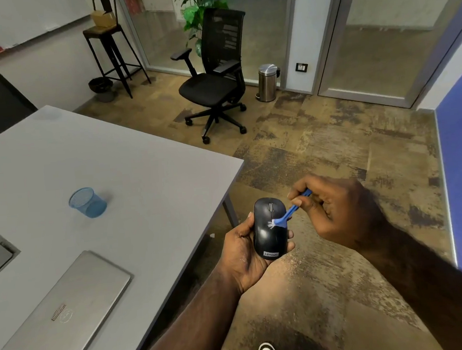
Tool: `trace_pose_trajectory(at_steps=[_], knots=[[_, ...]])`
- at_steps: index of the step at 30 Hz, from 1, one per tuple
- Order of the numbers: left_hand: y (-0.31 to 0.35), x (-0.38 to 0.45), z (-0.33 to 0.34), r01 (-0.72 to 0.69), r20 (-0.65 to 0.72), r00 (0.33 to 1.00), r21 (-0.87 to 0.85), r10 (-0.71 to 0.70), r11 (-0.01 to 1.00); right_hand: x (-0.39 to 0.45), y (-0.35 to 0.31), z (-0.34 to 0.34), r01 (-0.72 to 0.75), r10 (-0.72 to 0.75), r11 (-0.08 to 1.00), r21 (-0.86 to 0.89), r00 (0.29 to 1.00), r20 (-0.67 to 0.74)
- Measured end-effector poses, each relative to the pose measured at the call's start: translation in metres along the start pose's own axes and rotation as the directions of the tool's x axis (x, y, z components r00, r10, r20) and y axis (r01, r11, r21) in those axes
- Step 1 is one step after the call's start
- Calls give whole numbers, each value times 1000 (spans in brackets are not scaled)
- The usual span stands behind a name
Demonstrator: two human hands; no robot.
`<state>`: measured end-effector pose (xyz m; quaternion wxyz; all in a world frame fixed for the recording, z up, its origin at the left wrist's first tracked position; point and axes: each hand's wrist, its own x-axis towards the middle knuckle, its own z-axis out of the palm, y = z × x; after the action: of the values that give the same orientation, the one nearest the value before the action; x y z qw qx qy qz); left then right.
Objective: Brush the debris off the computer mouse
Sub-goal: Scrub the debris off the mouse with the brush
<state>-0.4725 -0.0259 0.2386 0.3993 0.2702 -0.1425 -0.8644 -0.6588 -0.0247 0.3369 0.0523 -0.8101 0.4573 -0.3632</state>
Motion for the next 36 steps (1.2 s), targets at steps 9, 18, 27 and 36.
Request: trace_pose_trajectory(at_steps=[9, 18, 27, 36], knots=[[6, 2, -1, -22, -47, 999, -85, 18, 996, -12, -5, 5, 83, -86, 993, 82, 996, 36], [9, -4, 5, 4, -16, 1000, -104, -5, 995, -17, 0, 10, -66, 61, 998, -23, 983, -173], [5, -6, 7, 36, 63, 997, -17, -34, 999, -11, 7, 9, -138, 113, 982, -126, 977, -181], [9, -1, -6, -22, -13, 1000, -90, 21, 996, -8, 1, 9, 60, -56, 998, 35, 993, -106]])
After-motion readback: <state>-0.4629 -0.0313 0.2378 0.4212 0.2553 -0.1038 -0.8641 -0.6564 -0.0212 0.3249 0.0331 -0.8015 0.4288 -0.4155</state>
